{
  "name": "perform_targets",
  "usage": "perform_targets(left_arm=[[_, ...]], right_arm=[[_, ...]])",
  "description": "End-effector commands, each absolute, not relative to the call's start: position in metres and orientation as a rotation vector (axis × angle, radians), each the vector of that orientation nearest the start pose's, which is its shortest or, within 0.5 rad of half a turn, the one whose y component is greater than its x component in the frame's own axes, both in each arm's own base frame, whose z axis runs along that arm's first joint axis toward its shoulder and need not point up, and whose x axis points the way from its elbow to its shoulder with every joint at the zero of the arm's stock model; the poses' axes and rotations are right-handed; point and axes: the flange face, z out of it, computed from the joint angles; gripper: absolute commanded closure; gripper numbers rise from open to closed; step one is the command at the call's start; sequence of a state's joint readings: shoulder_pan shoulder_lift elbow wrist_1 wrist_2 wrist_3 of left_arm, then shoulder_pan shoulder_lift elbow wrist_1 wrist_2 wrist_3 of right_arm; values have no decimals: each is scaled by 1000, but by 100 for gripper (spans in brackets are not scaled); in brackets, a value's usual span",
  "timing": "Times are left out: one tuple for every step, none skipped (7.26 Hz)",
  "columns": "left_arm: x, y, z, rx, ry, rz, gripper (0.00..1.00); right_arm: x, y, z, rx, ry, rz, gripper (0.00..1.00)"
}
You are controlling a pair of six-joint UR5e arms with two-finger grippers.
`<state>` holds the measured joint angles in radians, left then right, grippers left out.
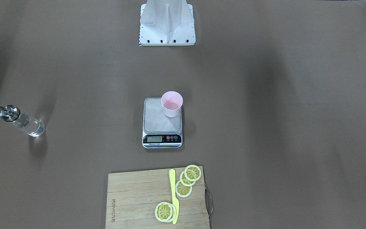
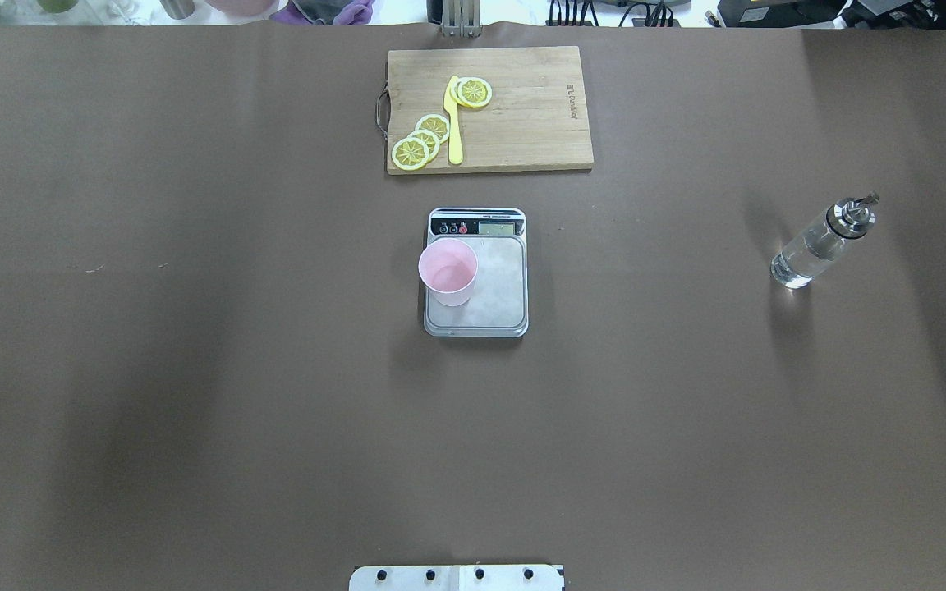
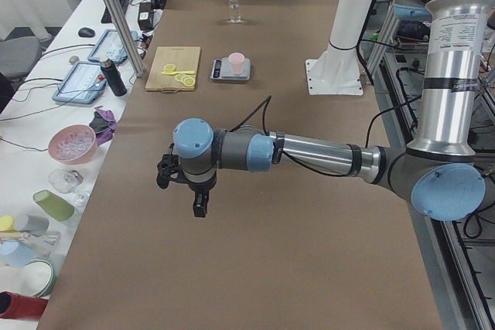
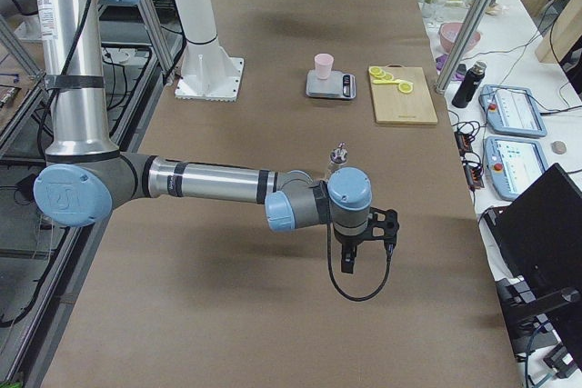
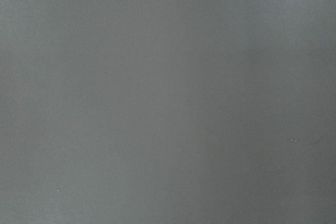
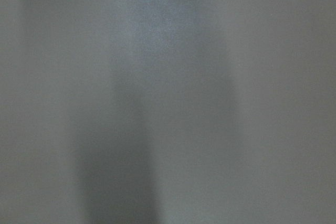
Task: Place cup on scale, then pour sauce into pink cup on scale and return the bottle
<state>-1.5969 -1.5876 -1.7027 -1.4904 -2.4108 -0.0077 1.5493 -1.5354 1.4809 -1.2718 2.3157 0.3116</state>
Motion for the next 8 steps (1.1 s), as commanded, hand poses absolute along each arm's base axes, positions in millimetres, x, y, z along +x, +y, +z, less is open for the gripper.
perform_targets(left_arm=[[-72,-492,589,68,838,-5,2],[-72,-492,592,65,838,-5,2],[-72,-492,591,66,838,-5,2],[-71,-493,589,67,838,-5,2],[-71,-493,590,66,838,-5,2],[-71,-493,590,65,837,-7,2],[-72,-493,591,66,832,-6,2],[-72,-493,593,63,829,-6,2]], right_arm=[[57,-523,666,116,-735,140,0],[57,-522,682,109,-728,92,0],[58,-528,689,107,-726,65,0],[61,-529,692,119,-696,31,0],[64,-530,695,103,-663,41,0],[64,-531,695,95,-657,43,0],[64,-530,698,100,-656,12,0],[63,-530,699,97,-661,-3,0]])
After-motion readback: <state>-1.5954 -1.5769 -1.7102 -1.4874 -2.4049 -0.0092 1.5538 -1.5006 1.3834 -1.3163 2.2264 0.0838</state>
